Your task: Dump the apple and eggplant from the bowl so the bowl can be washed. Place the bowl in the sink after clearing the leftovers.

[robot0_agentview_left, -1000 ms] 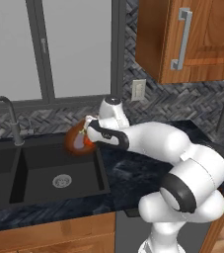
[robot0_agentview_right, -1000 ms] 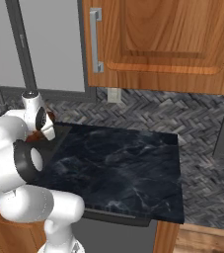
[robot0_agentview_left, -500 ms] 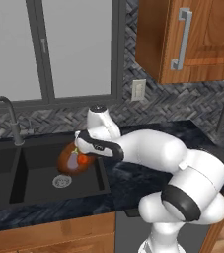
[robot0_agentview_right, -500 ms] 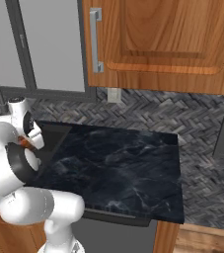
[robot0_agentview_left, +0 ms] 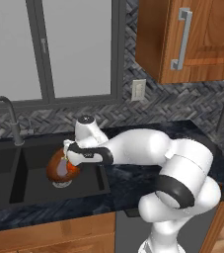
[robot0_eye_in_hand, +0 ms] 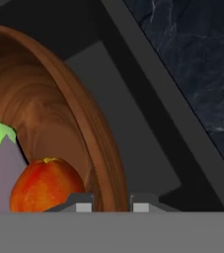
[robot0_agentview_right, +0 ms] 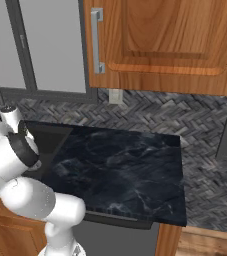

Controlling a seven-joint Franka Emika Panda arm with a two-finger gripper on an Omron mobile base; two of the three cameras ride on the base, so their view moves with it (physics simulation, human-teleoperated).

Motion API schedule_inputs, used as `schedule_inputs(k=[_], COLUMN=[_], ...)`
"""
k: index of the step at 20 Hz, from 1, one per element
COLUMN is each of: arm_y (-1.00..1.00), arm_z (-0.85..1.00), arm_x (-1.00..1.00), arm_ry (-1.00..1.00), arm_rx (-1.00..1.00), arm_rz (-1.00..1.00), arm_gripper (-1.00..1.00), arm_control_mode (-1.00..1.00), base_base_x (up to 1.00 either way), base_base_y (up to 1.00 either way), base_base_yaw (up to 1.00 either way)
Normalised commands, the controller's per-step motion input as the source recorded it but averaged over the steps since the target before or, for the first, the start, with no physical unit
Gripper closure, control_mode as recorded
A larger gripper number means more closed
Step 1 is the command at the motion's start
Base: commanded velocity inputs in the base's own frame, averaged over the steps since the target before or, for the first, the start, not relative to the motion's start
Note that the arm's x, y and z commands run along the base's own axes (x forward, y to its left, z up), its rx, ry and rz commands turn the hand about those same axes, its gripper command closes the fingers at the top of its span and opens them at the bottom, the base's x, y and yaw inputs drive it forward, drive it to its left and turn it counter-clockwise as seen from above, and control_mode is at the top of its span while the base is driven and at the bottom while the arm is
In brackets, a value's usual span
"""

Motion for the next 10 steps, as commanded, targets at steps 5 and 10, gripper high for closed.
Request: schedule_inputs(k=[5,10], arm_y=[0.37,0.08], arm_z=[-0.25,-0.35], arm_x=[0.27,0.07], arm_ry=[0.00,0.16], arm_rx=[-0.04,-0.15], arm_rz=[0.00,0.00], arm_gripper=[1.00,1.00], arm_control_mode=[-1.00,-1.00], base_base_x=[0.00,0.00], base_base_y=[0.00,0.00], base_base_yaw=[0.00,0.00])
